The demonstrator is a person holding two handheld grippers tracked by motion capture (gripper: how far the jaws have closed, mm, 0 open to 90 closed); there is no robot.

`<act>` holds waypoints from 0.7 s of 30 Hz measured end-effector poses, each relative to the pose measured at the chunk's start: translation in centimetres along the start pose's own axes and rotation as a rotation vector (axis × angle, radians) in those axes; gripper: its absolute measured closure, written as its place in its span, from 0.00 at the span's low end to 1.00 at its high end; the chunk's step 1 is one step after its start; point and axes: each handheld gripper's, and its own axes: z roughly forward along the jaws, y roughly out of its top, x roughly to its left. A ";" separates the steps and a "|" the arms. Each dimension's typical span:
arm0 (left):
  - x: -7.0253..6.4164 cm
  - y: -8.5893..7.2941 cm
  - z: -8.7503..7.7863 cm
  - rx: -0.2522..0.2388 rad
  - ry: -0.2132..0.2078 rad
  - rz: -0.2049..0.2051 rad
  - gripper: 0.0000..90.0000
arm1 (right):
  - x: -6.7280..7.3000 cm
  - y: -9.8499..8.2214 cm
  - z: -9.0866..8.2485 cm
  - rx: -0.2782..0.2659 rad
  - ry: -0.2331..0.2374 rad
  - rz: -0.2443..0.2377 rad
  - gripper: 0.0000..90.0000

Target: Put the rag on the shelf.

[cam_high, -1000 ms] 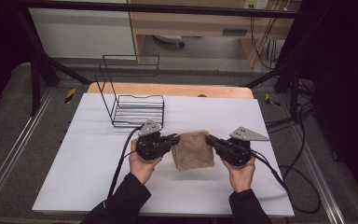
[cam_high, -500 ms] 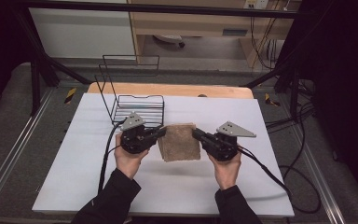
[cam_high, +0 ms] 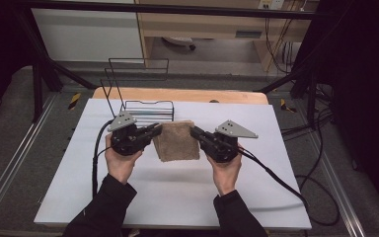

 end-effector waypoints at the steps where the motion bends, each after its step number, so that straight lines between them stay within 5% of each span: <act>1: 0.2 0.1 -0.1 -0.004 0.004 0.002 0.91 | 0.1 0.1 0.2 -0.003 0.003 -0.002 0.96; 21: 2.6 2.8 -2.7 -0.082 0.056 0.014 0.91 | 2.0 3.4 3.3 -0.065 0.017 -0.046 0.96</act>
